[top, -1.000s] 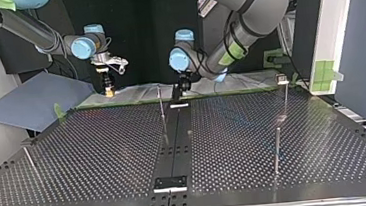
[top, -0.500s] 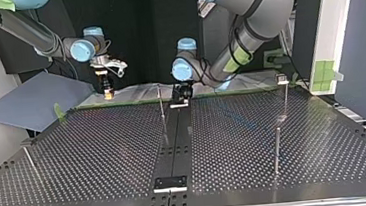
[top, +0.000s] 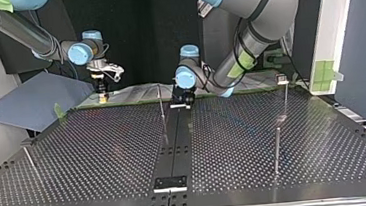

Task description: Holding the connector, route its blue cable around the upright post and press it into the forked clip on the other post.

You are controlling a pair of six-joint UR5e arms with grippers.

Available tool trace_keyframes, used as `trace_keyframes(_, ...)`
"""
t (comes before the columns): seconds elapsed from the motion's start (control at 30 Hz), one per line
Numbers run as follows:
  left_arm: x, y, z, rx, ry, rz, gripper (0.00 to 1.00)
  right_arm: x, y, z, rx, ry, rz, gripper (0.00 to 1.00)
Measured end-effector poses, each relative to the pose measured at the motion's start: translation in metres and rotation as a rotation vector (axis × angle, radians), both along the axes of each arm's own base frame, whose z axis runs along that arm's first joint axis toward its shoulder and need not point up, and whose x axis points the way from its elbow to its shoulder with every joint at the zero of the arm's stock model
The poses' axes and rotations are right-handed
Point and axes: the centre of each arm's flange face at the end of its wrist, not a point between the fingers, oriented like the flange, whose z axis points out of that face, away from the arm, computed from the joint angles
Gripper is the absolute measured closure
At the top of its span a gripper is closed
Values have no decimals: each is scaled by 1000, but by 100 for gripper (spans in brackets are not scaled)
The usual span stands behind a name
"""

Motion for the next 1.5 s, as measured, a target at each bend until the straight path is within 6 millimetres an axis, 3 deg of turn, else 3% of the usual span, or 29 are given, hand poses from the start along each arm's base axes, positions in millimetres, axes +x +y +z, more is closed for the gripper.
trace_keyframes(0.6,9,3,7,-37,20,1,96,-8,-10,5,-33,0,-89,100)
trace_keyframes(0.67,9,3,7,-39,27,-2,78,-8,-10,5,-33,0,-89,100)
trace_keyframes(0.7,8,3,7,-38,32,-3,78,-8,-10,5,-32,1,-88,100)
trace_keyframes(0.77,6,3,6,-34,44,-5,46,-7,-9,5,-31,2,-85,100)
trace_keyframes(0.8,5,3,6,-31,50,-7,46,-7,-9,5,-30,2,-82,100)
trace_keyframes(0.87,2,2,5,-23,66,-12,13,-7,-9,5,-28,4,-79,100)
trace_keyframes(0.9,0,1,4,-18,75,-14,13,-7,-9,5,-27,4,-77,100)
trace_keyframes(0.93,-2,0,4,-12,83,-18,2,-6,-9,5,-26,5,-75,100)
trace_keyframes(1.23,-31,-19,-3,53,167,-109,0,-3,-7,4,-22,1,-56,100)
trace_keyframes(1.5,-67,-61,-5,48,192,-240,0,-2,-6,4,-20,-2,-46,100)
